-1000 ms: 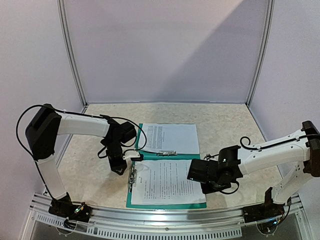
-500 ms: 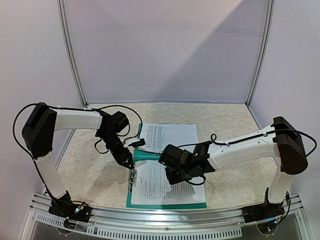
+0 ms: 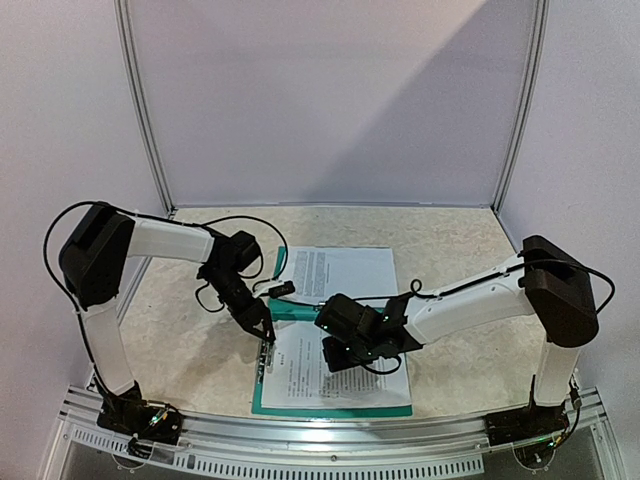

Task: Put the files into the folder
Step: Close the spring clip on the folder at the center of the board.

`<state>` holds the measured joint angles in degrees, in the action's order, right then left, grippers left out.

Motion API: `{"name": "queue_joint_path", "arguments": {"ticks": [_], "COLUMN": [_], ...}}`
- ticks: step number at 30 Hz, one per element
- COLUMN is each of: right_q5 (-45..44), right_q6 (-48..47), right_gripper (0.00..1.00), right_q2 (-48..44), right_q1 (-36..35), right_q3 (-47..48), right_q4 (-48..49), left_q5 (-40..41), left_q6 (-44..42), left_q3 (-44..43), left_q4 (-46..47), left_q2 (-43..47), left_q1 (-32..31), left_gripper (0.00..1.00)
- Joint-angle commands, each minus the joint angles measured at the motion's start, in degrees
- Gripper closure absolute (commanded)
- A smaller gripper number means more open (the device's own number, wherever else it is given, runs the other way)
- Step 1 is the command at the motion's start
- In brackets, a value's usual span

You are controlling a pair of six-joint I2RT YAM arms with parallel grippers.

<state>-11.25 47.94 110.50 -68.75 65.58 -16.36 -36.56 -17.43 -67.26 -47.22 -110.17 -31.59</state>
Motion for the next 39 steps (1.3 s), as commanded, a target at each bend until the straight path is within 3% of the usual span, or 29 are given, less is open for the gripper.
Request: {"name": "queue_joint_path", "arguments": {"ticks": [1,9,18,27,35,37,39], "right_q5": [1.44,1.58,1.23,1.14,1.45,1.64,2.11], "right_q6": [1.79,4.19,4.04,3.41,0.6,-0.51,-2.1], "right_gripper": [0.97,0.97,0.97,0.97,0.96,0.96,0.95], "right_q2": [2.23,2.79,2.62,2.61,3.02,2.56,2.0], "right_q1": [0.54,0.73,0.73,0.76,0.85,0.83,0.89], "right_q3": [-1.37,-1.94,-1.54,-0.83,2.21,3.07,4.08], "right_q4": [1.25,0.56,0.21,-0.4,-1.67,-1.68,-1.49], "left_q5": [-4.98,-6.69,-7.86,-0.9,-3.45,0.56,9.51], "left_q6": [-3.75,-10.08,-19.35,-26.75,-24.47,-20.43,-15.9], "left_q3": [0.13,2.91,3.17,6.15,-2.0,-3.57,-3.67], "left_q4": [-0.6,-1.64,-10.76,-15.79,-18.49,-16.44,-11.67], "left_q2": [2.08,7.65,7.07,11.87,17.54,16.58,15.56], "left_q1": [0.66,0.62,-0.32,-7.81,-3.04,-0.59,1.55], "left_gripper": [0.6,0.6,0.61,0.58,0.53,0.54,0.57]}}
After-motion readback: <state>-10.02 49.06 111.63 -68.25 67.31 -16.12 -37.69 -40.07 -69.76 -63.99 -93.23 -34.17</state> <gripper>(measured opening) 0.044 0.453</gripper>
